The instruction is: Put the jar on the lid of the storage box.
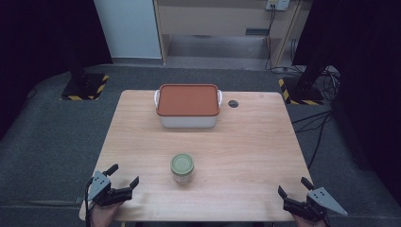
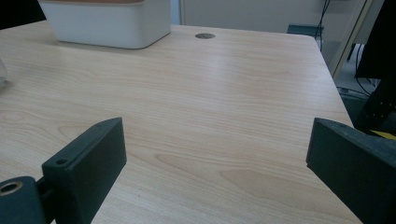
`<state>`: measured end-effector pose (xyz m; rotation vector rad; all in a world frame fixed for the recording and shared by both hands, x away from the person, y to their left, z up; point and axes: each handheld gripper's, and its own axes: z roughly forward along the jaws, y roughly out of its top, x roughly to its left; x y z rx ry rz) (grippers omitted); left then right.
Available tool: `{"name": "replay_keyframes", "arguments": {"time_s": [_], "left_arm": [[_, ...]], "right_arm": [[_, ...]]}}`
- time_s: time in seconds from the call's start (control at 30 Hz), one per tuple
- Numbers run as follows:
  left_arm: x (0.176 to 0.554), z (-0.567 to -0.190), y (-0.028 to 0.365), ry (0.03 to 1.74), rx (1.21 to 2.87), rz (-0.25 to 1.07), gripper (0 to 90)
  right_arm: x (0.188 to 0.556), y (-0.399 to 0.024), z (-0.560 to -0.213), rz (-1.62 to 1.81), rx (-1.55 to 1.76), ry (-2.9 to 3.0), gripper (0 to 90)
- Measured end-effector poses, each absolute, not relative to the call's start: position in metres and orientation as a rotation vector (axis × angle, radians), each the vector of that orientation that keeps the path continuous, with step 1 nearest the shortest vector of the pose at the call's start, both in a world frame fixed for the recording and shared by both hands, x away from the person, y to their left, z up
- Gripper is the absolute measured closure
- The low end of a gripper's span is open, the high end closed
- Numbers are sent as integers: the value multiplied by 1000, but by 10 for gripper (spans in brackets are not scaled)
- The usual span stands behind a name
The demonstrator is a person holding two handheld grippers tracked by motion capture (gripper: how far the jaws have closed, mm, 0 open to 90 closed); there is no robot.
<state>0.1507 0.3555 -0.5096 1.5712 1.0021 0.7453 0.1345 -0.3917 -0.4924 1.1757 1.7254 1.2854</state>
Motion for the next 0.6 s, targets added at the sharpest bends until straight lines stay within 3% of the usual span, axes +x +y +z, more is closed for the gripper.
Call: {"name": "replay_keyframes", "arguments": {"time_s": [0.6], "left_arm": [[150, -508, 356, 987, 1582, 743, 17]], "right_arm": [[133, -394, -493, 1296, 1186, 1712, 49]]}}
